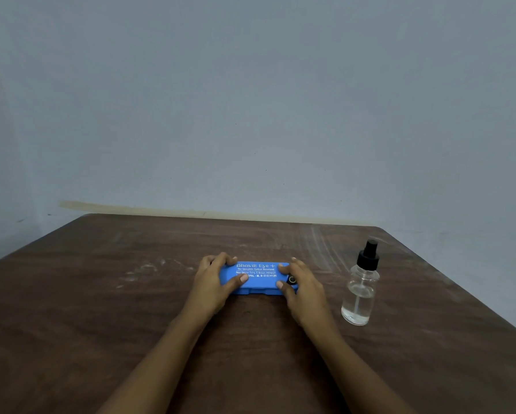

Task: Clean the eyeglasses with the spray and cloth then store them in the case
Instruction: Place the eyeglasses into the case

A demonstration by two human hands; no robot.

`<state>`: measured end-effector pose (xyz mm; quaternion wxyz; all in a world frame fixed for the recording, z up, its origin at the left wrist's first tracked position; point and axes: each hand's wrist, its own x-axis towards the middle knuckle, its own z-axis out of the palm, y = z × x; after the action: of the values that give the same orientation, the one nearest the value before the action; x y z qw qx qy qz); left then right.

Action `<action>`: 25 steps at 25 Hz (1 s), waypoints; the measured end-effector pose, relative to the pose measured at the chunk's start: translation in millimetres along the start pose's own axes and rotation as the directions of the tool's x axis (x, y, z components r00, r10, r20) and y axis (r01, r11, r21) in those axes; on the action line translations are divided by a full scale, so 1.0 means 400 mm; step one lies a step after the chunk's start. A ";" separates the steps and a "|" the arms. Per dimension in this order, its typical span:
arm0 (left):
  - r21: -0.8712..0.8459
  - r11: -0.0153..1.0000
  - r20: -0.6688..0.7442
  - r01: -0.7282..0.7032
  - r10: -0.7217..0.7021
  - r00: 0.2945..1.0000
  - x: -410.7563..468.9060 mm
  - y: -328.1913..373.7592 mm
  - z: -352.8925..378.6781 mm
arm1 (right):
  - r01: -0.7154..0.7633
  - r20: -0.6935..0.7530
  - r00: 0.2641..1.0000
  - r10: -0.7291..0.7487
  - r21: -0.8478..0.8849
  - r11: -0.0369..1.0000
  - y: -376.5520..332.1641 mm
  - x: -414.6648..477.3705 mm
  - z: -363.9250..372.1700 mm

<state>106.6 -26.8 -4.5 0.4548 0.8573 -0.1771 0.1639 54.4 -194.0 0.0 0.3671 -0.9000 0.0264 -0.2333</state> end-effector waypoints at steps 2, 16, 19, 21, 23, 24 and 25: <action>0.000 1.000 -0.004 0.002 -0.002 1.000 -0.001 0.001 0.001 | 0.000 0.002 1.000 0.000 -0.009 1.000 -0.001 -0.001 0.002; 0.023 0.970 -0.117 0.243 -0.239 0.964 -0.048 0.037 -0.005 | -0.062 -0.096 0.993 0.063 0.013 0.998 -0.014 -0.043 -0.016; 0.023 0.967 -0.103 0.256 -0.252 0.962 -0.067 0.054 -0.013 | -0.067 -0.123 0.990 0.071 0.039 0.997 -0.016 -0.067 -0.028; 0.010 0.968 -0.103 0.252 -0.249 0.963 -0.083 0.067 -0.019 | -0.058 -0.131 0.989 0.063 0.038 0.998 -0.019 -0.083 -0.036; 0.005 0.967 -0.094 0.254 -0.253 0.963 -0.100 0.078 -0.024 | -0.051 -0.126 0.990 0.056 0.048 0.998 -0.022 -0.101 -0.045; 0.009 0.967 -0.089 0.255 -0.254 0.963 -0.109 0.083 -0.026 | -0.047 -0.125 0.991 0.054 0.053 0.997 -0.024 -0.111 -0.050; 0.011 0.966 -0.082 0.257 -0.255 0.963 -0.117 0.088 -0.029 | -0.050 -0.123 0.991 0.057 0.058 0.997 -0.026 -0.120 -0.055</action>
<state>47.7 -28.5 6.4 0.4694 0.8707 -0.0445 0.1399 0.8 -190.3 1.5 0.3954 -0.8723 0.0671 -0.2797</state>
